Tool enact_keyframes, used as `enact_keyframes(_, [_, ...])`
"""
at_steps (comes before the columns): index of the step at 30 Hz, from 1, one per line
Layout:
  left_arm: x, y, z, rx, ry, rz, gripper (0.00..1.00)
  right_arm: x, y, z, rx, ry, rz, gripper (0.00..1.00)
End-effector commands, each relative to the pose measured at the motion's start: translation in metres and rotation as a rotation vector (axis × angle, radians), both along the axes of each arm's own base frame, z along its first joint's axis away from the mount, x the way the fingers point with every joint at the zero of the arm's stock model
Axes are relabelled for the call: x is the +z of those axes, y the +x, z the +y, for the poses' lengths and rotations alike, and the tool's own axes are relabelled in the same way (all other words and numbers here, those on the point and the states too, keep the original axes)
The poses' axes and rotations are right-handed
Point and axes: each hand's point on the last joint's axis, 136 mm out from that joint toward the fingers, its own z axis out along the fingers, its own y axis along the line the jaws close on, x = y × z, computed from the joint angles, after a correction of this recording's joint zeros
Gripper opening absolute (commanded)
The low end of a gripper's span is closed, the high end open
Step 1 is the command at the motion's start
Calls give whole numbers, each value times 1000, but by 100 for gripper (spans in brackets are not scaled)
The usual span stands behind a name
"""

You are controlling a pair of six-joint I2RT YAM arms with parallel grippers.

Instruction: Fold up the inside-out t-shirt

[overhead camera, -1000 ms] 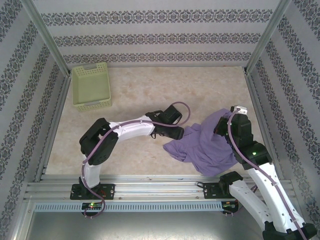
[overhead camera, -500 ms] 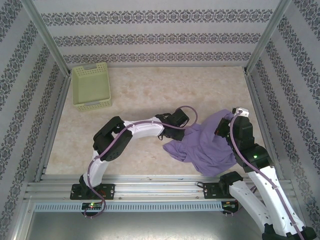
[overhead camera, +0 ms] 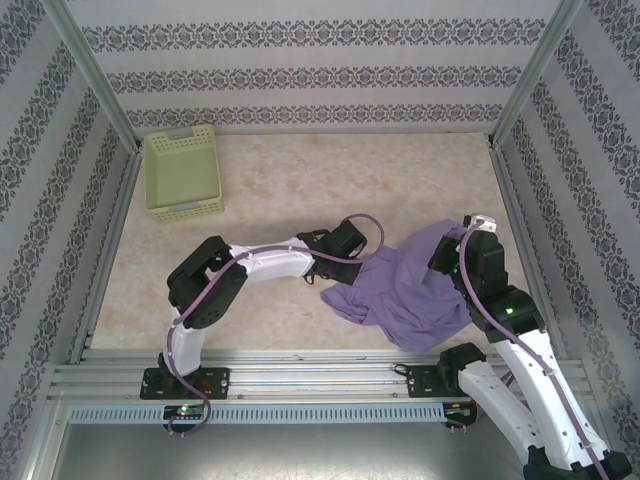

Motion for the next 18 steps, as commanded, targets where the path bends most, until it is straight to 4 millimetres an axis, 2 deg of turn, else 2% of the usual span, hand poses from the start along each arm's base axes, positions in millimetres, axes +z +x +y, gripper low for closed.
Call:
enact_keyframes(1, [11, 2, 4, -8, 26, -65, 0, 12, 0, -1, -12, 34, -36, 0])
enact_keyframes(5, [14, 7, 13, 14, 51, -84, 0, 13, -1, -3, -18, 21, -32, 0])
enact_keyframes(8, [30, 23, 41, 99, 83, -134, 0, 18, -2, -6, -23, 1, -39, 0])
enact_keyframes(11, [62, 44, 87, 218, 52, -203, 0, 23, -2, -8, -21, -19, -46, 0])
enact_keyframes(14, [103, 62, 138, 339, -7, -262, 0, 33, 0, -4, 2, -17, -63, 0])
enact_keyframes(18, [157, 66, 198, 457, -37, -370, 0, 50, 3, 11, 81, 29, -113, 0])
